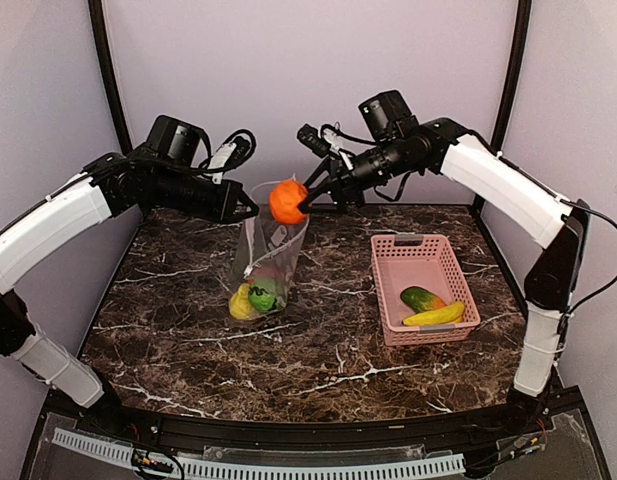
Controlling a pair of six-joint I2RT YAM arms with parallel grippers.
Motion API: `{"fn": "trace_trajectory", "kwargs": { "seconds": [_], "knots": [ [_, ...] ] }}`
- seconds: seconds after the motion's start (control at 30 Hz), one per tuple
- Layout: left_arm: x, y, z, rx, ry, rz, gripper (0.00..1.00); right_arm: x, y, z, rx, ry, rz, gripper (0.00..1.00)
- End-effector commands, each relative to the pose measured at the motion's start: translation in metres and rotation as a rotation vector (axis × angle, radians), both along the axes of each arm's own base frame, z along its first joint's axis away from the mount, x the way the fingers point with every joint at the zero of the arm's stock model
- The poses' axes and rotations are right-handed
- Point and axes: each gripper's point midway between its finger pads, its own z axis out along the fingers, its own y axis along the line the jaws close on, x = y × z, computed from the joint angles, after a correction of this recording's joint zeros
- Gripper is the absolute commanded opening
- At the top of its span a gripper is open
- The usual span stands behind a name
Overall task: Place the food in the zip-top bag and seal the zipper
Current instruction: Place the fake fruit in the zipper food storage bag.
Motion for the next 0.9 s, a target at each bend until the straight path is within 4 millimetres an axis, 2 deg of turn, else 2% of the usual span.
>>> {"fn": "trace_trajectory", "kwargs": {
  "seconds": [0.0, 0.2, 0.47, 0.53, 0.6, 0.63, 0.87],
  "knots": [
    [-0.010, -0.001, 0.027, -0.098, -0.059, -0.022, 0.01, 0.025, 0.010, -0.004, -0.031, -0.045, -0.126, 0.41],
    [-0.008, -0.008, 0.023, -0.128, -0.043, -0.032, 0.01, 0.043, 0.018, -0.021, -0.100, -0.084, -0.223, 0.42],
    [-0.004, -0.013, 0.020, -0.135, -0.036, -0.035, 0.01, 0.034, 0.035, -0.039, -0.168, -0.124, -0.216, 0.49],
    [-0.004, -0.013, 0.020, -0.132, -0.036, -0.033, 0.01, 0.034, 0.038, -0.038, -0.170, -0.130, -0.223, 0.60],
    [-0.003, -0.013, 0.019, -0.129, -0.036, -0.031, 0.01, 0.037, 0.039, -0.037, -0.172, -0.129, -0.239, 0.87],
    [-0.003, -0.013, 0.018, -0.127, -0.035, -0.030, 0.01, 0.037, 0.039, -0.034, -0.171, -0.130, -0.241, 0.91],
    [-0.003, -0.007, 0.012, -0.103, -0.049, -0.016, 0.01, 0.025, 0.018, 0.001, -0.139, -0.185, -0.254, 0.93]
  ]
}}
